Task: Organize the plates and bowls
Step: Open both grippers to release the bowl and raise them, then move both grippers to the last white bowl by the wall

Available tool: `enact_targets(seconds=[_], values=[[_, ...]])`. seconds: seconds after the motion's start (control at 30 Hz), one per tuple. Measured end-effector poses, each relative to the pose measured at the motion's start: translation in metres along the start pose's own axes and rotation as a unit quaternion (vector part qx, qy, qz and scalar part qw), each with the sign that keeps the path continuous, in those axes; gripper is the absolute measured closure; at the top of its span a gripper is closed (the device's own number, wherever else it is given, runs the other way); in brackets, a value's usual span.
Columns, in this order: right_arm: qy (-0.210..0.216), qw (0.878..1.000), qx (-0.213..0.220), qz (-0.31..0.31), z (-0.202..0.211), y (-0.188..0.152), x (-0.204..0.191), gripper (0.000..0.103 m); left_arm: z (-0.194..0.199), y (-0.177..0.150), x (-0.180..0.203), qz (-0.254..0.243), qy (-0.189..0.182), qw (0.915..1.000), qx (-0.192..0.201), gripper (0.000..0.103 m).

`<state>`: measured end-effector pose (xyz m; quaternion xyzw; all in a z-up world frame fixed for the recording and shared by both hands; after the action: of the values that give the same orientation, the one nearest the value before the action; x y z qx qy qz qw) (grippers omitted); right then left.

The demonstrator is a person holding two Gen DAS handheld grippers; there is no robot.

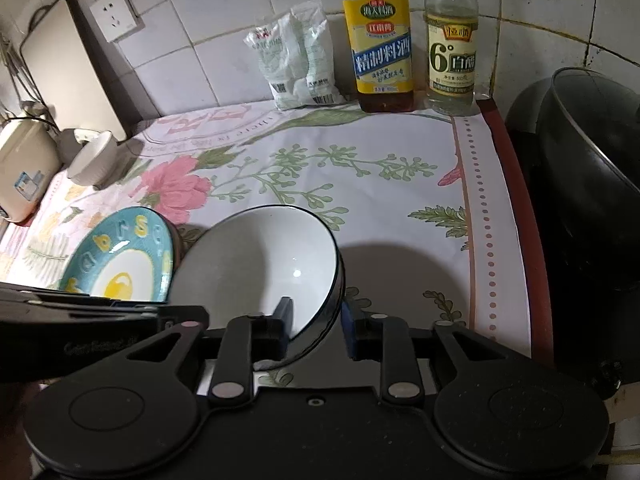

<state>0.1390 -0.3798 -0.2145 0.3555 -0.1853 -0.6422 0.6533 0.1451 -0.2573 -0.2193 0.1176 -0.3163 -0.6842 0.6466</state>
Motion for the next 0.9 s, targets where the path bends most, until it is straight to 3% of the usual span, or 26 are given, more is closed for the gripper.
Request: enact_targets(seconds=[0.57, 0.73, 0.9], values=[[0.034, 0.997, 0.043, 0.062, 0.092, 0.01, -0.029, 0.055, 0.088, -0.005, -0.007, -0.026, 0.018, 0.9994, 0.014, 0.065], [0.058, 0.994, 0.047, 0.084, 0.114, 0.015, -0.049, 0.038, 0.119, 0.0, -0.014, -0.039, 0.03, 0.9985, 0.024, 0.062], [0.06, 0.99, 0.05, 0.121, 0.127, 0.021, -0.068, 0.035, 0.143, 0.007, -0.026, -0.038, 0.036, 0.9982, 0.029, 0.057]])
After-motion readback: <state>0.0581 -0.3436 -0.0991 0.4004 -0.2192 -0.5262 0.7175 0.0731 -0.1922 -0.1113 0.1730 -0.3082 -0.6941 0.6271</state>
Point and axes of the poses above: each gripper's, at about its wrist camera, not at the fingertips, and z roughly against the way its jaws point, x to its right, y to its top, the point moved 8 cm from there along -z, roughly the way its jaws point, and after that the axes turned 13 degrees about x, right-handed, at the moved point
